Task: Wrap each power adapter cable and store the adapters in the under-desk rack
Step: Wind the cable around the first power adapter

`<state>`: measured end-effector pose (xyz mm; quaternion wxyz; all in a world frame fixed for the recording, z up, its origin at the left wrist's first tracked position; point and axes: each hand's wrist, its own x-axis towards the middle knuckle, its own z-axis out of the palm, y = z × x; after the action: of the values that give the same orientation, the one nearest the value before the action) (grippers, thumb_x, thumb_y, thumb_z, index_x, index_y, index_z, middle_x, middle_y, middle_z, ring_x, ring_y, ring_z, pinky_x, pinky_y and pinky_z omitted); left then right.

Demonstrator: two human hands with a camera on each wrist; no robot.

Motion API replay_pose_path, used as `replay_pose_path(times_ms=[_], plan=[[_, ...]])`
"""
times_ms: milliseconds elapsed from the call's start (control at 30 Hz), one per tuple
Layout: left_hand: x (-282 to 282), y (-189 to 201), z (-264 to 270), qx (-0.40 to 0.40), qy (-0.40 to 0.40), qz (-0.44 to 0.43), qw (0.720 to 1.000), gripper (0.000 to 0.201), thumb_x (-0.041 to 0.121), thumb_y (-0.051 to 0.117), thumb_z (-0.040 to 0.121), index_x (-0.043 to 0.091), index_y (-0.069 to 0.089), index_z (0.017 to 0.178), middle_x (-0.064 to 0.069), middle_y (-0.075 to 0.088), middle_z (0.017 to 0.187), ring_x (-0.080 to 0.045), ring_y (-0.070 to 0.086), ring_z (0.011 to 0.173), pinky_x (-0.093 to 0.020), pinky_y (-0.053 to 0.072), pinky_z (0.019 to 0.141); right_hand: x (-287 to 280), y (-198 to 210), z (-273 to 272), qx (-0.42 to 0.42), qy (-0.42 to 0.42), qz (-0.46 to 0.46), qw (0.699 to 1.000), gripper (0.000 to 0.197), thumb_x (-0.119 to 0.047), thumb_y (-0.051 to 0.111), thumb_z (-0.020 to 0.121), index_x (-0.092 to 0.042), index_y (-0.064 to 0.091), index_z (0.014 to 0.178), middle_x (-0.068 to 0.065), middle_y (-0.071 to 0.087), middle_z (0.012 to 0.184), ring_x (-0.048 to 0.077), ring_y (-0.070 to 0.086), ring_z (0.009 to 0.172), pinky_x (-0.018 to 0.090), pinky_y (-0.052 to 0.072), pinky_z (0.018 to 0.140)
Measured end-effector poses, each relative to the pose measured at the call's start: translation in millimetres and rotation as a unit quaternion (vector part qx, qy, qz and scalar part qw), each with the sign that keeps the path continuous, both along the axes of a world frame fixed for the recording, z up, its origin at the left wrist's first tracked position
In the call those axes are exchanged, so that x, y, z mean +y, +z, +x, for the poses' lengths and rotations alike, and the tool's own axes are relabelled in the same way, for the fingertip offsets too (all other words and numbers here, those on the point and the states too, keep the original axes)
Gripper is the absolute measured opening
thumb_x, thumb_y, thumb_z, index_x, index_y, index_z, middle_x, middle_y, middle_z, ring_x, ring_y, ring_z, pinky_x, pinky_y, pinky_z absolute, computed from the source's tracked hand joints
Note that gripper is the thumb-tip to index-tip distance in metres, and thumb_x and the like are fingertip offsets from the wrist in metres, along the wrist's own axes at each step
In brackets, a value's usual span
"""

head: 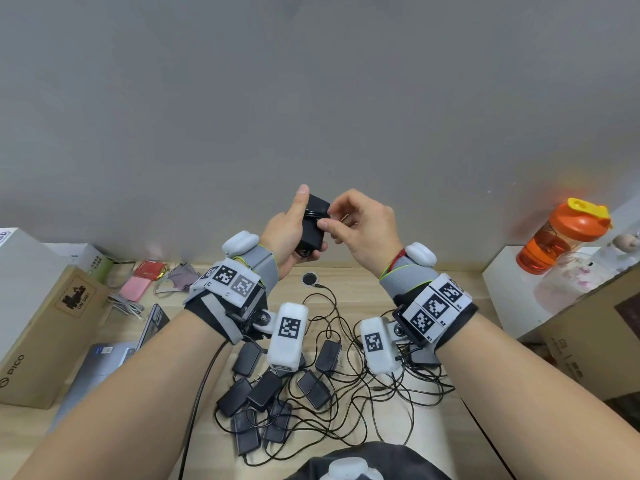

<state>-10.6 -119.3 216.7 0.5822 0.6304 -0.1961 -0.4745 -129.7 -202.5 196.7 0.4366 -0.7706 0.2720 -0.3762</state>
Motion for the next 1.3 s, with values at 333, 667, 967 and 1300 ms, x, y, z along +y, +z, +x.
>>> replay_pose_path(times_ms=[333, 667, 967, 1300], plan=[[-1.8, 0.0, -4.3, -0.031, -0.025, 0.006, 0.999, 0.053, 0.057, 0.045, 0.096, 0.008, 0.064, 0.104, -0.010, 0.062, 0.080, -0.026, 0.057, 0.060, -0.028, 0.045, 0.050, -0.7, -5.9, 4.4, 0.046, -0.047, -0.109, 0.992, 0.007, -0.016, 0.071, 0.083, -0.015, 0.065, 0.085, -0.003, 0.055, 0.092, 0.012, 0.062, 0.050, 0.010, 0.042, 0.064], [0.0, -1.3, -0.1, -0.006, -0.008, 0.022, 1.000, 0.041, 0.047, 0.054, 0.096, 0.007, 0.062, 0.102, -0.012, 0.062, 0.080, -0.026, 0.056, 0.056, -0.028, 0.043, 0.050, -4.2, -2.0, -4.5, 0.107, 0.038, -0.031, 0.993, 0.011, -0.016, 0.070, 0.085, -0.018, 0.063, 0.093, -0.014, 0.067, 0.084, 0.002, 0.068, 0.060, 0.012, 0.047, 0.067], [-1.8, 0.6, -4.3, -0.021, -0.031, 0.046, 0.998, 0.041, 0.044, 0.056, 0.092, 0.006, 0.063, 0.106, -0.014, 0.061, 0.082, -0.026, 0.058, 0.054, -0.027, 0.043, 0.049, 2.5, -2.6, -2.1, 0.065, 0.015, -0.015, 0.998, 0.015, -0.012, 0.066, 0.083, -0.020, 0.057, 0.092, -0.010, 0.061, 0.071, 0.008, 0.062, 0.046, 0.020, 0.050, 0.058], [2.5, 9.7, 8.0, 0.036, 0.018, 0.033, 0.999, 0.029, 0.036, 0.056, 0.094, 0.008, 0.058, 0.101, -0.016, 0.062, 0.087, -0.024, 0.055, 0.047, -0.023, 0.042, 0.043, -7.2, -6.3, -5.4, 0.058, 0.057, 0.016, 0.997, 0.023, -0.015, 0.075, 0.082, -0.025, 0.065, 0.101, -0.004, 0.071, 0.093, 0.011, 0.071, 0.077, 0.026, 0.056, 0.079]])
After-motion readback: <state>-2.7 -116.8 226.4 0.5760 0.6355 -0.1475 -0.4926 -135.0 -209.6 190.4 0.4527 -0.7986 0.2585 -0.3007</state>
